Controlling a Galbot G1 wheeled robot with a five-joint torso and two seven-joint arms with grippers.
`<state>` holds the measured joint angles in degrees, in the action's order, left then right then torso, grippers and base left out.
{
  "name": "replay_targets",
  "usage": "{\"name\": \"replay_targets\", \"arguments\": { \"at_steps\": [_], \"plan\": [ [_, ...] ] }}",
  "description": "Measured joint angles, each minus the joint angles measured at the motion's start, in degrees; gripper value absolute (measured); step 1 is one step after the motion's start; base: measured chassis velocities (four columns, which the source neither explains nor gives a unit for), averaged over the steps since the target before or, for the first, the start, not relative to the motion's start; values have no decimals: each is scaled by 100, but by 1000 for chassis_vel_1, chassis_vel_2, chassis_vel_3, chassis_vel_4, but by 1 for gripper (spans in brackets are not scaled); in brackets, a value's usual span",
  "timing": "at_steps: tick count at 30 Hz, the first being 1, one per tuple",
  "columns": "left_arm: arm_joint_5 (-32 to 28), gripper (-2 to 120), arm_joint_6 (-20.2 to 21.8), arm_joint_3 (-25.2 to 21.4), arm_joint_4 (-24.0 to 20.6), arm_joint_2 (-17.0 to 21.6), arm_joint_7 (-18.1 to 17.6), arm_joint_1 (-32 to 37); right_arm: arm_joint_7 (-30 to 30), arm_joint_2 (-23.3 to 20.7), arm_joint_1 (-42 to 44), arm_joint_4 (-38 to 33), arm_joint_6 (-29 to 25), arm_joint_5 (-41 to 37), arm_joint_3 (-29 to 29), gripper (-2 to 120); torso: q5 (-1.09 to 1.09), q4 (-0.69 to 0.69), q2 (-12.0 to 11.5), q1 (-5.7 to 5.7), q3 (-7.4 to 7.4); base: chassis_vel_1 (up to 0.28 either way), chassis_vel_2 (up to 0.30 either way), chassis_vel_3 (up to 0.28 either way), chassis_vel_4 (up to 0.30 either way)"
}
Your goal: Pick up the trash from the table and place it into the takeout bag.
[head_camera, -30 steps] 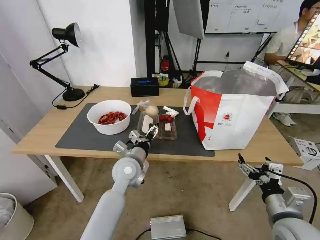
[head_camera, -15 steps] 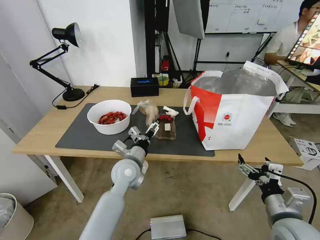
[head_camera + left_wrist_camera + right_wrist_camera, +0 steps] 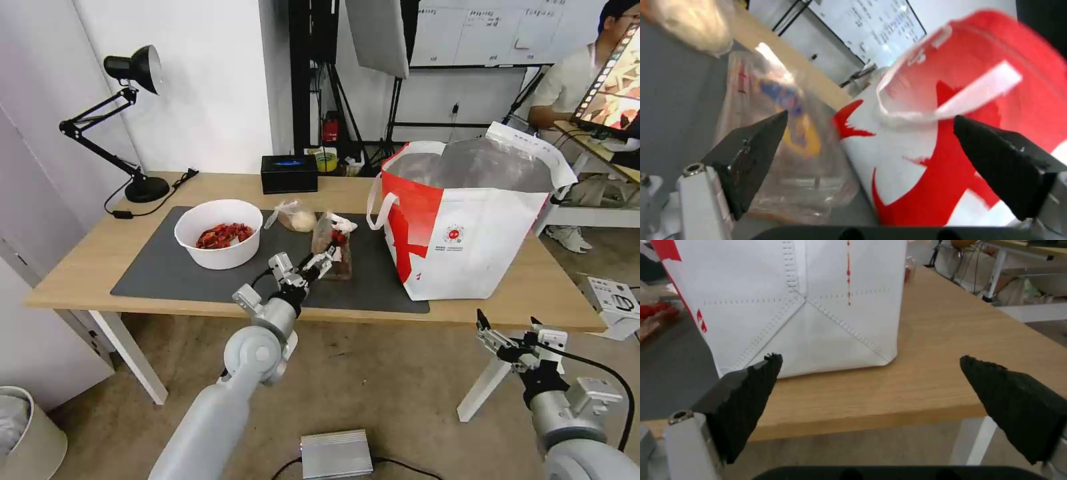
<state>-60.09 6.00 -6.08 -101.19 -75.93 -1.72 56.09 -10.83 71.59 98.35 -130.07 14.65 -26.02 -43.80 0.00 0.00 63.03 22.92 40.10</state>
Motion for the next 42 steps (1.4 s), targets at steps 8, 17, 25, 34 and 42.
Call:
{"name": "replay_targets", "arguments": {
  "at_steps": [8, 17, 25, 34, 42],
  "plan": [
    [1633, 99, -325, 47, 289, 228, 344, -90, 15, 12, 18, -55, -23, -76, 18, 100, -1, 0, 0, 0, 0, 0, 0, 0, 0],
    [2549, 74, -542, 49, 355, 598, 452, -282, 63, 76, 12, -100, -105, -271, 137, 100, 0, 0, 0, 0, 0, 0, 0, 0, 0],
    [3201, 44, -723, 231, 363, 826, 593, -484, 52, 86, -181, -205, -108, -993, 261, 100, -1, 1, 0, 0, 0, 0, 0, 0, 0],
    [3974, 10, -914, 468, 461, 975, 811, -692, -15, 140, -450, -217, 9, -1798, 446, 100, 1, 0, 0, 0, 0, 0, 0, 0, 0],
    [4399, 0, -1013, 654, 617, 1041, 889, -837, -77, 185, -750, -149, 79, -2118, 714, 100, 0, 1, 0, 0, 1, 0, 0, 0, 0]
  ]
}}
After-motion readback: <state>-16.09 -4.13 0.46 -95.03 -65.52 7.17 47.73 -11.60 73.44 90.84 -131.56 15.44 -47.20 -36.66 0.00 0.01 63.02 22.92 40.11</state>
